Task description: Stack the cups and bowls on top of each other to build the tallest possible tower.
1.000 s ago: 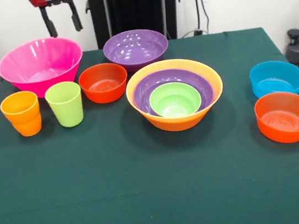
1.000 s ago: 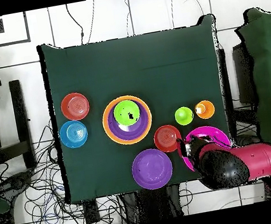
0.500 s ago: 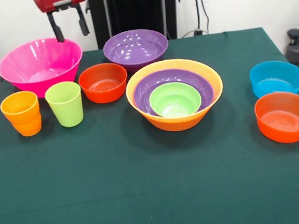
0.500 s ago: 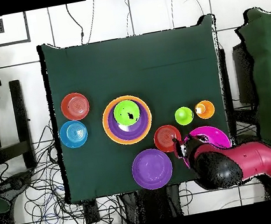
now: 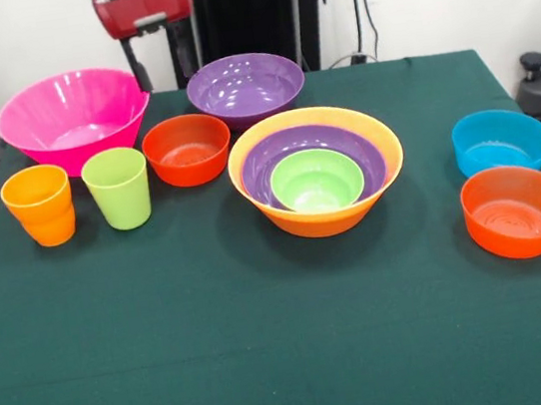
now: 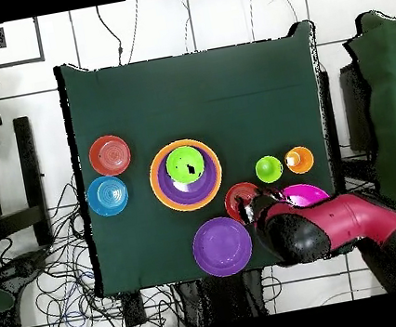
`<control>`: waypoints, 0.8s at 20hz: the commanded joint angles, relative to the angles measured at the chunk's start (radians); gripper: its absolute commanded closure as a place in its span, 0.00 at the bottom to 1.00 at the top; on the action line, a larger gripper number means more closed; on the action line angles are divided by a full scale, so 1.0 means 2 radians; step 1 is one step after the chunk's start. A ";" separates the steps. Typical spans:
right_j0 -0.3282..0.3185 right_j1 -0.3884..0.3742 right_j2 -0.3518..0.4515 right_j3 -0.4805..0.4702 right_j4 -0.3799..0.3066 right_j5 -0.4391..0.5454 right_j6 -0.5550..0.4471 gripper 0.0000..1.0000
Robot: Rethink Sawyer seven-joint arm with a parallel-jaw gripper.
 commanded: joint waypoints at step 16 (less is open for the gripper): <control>-0.013 -0.093 0.042 -0.028 0.052 0.091 -0.078 0.00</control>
